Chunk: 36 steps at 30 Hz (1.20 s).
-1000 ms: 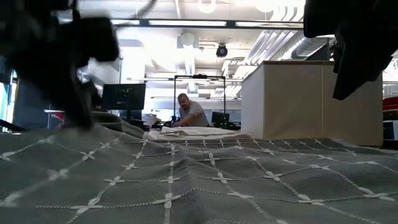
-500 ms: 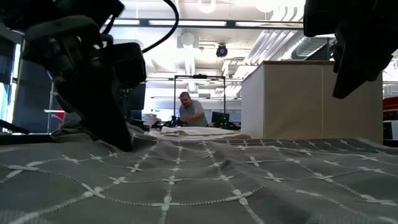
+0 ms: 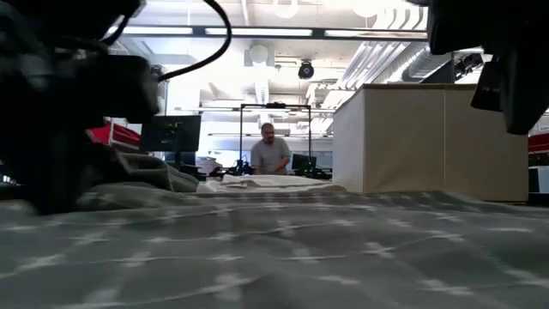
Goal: Fold towel
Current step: Fold the gray patterned towel
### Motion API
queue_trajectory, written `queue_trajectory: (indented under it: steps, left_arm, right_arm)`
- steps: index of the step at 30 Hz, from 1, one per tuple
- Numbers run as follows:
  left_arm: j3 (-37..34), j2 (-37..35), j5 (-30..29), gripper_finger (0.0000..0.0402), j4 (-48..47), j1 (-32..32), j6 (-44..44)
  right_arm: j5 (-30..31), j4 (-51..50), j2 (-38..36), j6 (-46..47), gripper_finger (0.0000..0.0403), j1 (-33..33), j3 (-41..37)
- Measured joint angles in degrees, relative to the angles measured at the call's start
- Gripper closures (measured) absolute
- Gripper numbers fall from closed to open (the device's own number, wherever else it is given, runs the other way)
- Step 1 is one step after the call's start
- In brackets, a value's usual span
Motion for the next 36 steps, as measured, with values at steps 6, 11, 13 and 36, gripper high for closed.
queue_trajectory:
  steps: [6,11,13,36]
  left_arm:
    - [-0.4,-6.5,-2.7,0.0316,-10.8,1.1,3.0]
    - [-0.5,-13.1,-8.7,0.0316,-18.7,4.6,4.0]
    - [-0.5,-15.5,-8.7,0.0316,-18.1,5.6,4.0]
    - [0.0,-6.7,-13.7,0.0316,-14.5,-4.4,-5.2]
  right_arm:
    - [-3.5,6.0,-0.1,-2.8,0.0403,0.0,0.0]
    - [-4.1,5.5,-0.3,-4.3,0.0403,-1.6,0.0]
    - [-1.6,3.2,-0.3,-4.0,0.0403,-2.2,0.0]
    - [3.2,15.1,3.7,6.4,0.0403,4.9,-12.2]
